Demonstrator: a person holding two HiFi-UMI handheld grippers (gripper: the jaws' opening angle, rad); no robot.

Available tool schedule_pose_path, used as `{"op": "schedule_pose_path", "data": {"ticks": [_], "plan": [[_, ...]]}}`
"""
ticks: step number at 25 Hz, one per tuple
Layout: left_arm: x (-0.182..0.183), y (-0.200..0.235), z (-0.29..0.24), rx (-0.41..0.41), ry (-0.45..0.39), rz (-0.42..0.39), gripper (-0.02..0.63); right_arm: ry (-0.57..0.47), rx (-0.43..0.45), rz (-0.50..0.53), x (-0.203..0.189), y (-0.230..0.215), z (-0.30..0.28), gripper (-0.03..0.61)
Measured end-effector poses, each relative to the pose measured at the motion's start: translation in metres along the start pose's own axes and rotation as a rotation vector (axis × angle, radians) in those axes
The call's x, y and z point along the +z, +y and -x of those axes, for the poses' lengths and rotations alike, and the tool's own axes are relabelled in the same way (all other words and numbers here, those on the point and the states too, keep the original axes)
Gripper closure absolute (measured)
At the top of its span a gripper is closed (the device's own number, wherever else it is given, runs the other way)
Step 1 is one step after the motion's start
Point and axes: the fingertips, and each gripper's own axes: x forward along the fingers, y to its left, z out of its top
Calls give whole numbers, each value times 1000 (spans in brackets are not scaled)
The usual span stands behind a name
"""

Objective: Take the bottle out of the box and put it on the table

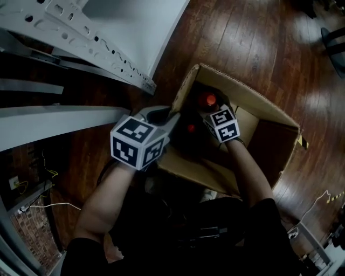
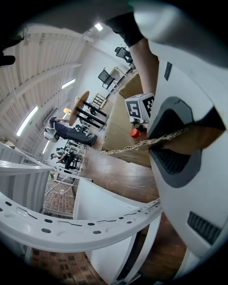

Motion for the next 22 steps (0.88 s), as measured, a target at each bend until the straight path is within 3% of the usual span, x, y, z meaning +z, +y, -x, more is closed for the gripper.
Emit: {"op": "schedule_pose_path", "data": {"ticks": [8,11,13,14,17,22], "plan": [[1,0,-2,-7,-9,-20,532,-39,23,29,32,10,29,244],[3,4,1,73,-28,-66,515,-35,13,31,49,20,58,247],[5,7,11,165,-34,-96,408,-32,10,37,67,28,88,249],[10,7,19,202,-43,-104,399,-35,9,38,79,31,105,249],[39,-12,48,231,-74,-101,399,-52,-13,16,121,32,158,249],[123,-84,107,129,-114,-100,412,-65,-51,-52,189,36,257,249]]}}
